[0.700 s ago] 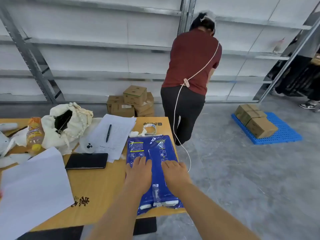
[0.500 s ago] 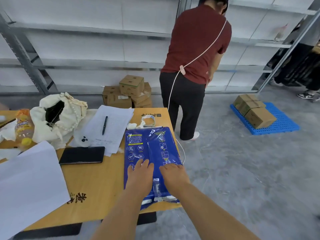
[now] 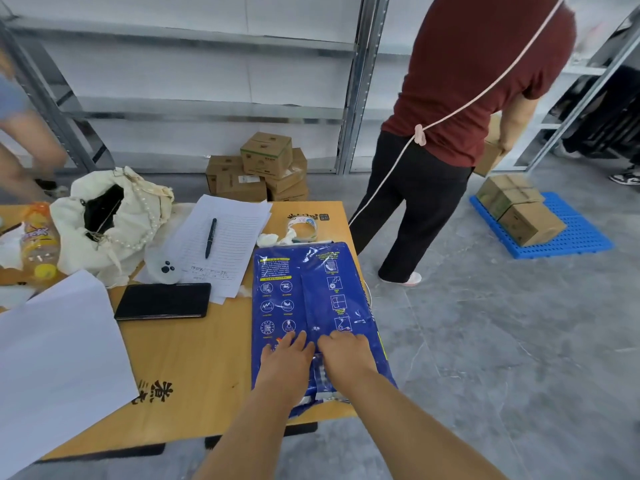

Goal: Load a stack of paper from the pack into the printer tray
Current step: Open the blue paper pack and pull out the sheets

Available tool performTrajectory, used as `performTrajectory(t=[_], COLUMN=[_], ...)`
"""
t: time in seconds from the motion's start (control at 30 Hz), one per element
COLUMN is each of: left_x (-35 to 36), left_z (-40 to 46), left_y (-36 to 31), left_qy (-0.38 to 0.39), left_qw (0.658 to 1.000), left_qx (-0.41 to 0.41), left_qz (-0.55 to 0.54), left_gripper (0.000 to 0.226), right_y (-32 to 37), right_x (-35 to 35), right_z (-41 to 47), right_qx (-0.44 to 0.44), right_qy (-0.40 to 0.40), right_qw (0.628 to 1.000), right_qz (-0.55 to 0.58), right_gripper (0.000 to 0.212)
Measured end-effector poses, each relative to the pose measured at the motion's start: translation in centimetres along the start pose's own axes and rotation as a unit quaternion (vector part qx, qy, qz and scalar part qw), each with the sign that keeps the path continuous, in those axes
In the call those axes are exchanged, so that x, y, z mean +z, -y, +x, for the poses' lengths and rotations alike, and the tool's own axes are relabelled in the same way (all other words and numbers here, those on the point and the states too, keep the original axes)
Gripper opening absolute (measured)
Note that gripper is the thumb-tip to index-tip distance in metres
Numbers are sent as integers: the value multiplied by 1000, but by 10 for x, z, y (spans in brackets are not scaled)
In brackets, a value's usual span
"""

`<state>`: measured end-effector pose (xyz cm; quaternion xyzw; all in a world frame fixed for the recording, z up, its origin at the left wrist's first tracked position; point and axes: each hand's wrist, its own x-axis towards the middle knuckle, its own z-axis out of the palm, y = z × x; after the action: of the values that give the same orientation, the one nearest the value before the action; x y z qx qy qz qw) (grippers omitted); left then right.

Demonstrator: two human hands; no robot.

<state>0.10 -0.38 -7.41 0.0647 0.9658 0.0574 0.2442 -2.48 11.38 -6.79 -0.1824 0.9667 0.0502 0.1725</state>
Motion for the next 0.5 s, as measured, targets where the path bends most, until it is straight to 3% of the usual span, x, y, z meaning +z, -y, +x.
performTrajectory(t=[0.5], left_x=[1], left_z=[1], left_y=[-3], left_qy=[26], left_qw=[1000], left_qx=[-10], left_qz=[-4], left_gripper=[60], right_y=[-3], right_x=[-4], right_z=[-42], right_qx=[-114], right_qy=[86], right_qw=[989], right_qz=[-27], right_gripper=[29])
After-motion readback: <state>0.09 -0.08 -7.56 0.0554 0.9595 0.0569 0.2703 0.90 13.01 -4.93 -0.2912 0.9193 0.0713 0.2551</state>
